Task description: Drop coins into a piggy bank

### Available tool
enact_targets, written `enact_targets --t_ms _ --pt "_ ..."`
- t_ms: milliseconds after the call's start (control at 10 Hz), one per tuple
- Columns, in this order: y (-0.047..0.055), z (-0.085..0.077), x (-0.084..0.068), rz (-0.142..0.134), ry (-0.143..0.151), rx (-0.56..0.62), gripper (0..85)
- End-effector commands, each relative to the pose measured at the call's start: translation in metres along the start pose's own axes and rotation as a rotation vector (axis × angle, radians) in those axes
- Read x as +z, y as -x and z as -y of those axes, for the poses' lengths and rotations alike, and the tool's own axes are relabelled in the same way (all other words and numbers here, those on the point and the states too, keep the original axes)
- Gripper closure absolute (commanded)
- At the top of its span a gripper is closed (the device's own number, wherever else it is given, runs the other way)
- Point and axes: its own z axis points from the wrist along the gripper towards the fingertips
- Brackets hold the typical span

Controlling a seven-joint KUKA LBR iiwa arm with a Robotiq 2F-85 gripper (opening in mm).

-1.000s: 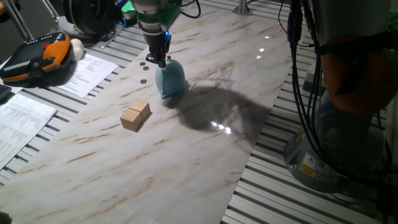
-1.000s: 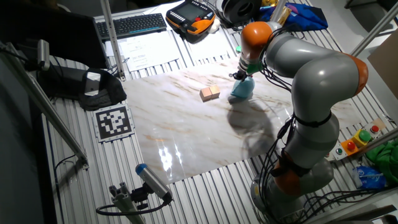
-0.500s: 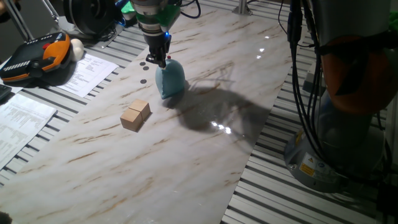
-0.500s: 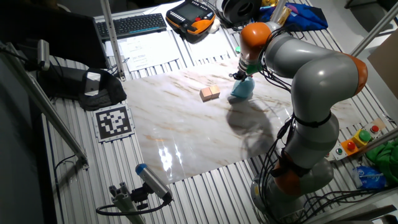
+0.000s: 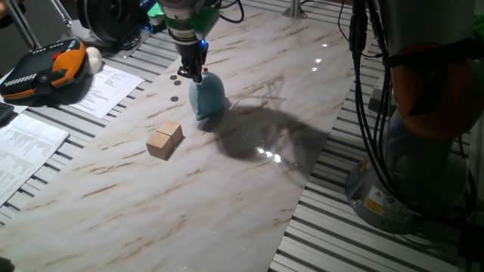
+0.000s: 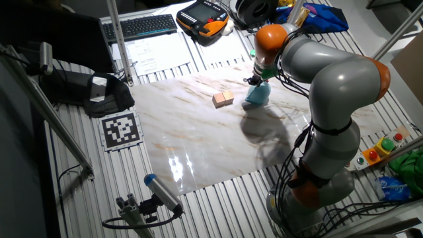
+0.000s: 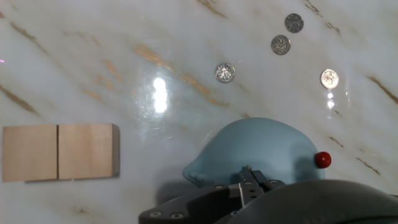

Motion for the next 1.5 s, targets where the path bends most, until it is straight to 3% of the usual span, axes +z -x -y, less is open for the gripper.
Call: enact_targets --t_ms 0,1400 --pt "0.000 0.000 0.000 0.000 0.000 0.000 85.0" --pt "-0.004 0.003 0.012 0.008 -0.003 0.000 85.0"
